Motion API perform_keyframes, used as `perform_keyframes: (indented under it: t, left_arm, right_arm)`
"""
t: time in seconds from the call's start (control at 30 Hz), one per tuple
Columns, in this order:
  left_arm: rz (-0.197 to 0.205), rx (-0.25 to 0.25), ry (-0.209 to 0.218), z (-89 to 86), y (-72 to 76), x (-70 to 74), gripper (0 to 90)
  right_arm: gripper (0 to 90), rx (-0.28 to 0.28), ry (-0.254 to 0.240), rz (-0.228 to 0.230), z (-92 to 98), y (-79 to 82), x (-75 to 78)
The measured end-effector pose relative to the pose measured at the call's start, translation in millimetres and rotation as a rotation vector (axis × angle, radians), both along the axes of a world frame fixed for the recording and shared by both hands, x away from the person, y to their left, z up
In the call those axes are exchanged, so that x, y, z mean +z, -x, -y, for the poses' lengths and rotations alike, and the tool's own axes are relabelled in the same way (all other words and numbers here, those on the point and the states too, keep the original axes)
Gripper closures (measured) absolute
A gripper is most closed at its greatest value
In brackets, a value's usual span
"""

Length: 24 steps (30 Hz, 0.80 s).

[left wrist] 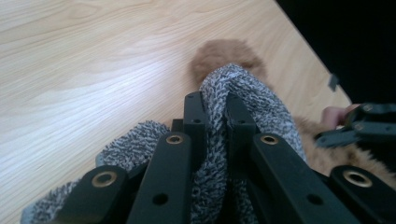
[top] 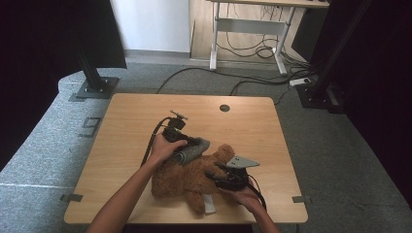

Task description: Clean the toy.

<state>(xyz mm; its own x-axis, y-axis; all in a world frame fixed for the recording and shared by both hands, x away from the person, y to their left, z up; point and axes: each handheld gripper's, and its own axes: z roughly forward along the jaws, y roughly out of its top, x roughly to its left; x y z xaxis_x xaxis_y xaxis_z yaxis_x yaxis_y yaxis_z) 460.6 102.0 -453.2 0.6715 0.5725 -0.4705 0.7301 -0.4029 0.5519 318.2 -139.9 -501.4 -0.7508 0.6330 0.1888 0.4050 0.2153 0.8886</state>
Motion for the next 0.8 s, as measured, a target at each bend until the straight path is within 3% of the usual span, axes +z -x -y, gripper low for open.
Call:
perform_keyframes:
  t: [0.47, 0.8]
  left_arm:
    - [0.026, -0.029, -0.013, 18.4, 2.2, 0.8, 81.3]
    - [0.022, -0.081, -0.023, 56.9, 0.7, -2.7, 81.2]
  right_arm:
    - [50.0, -0.002, 0.0, 0.006, -1.1, 0.5, -0.3]
    - [50.0, -0.003, 0.003, 0.008, -0.8, 0.6, -0.5]
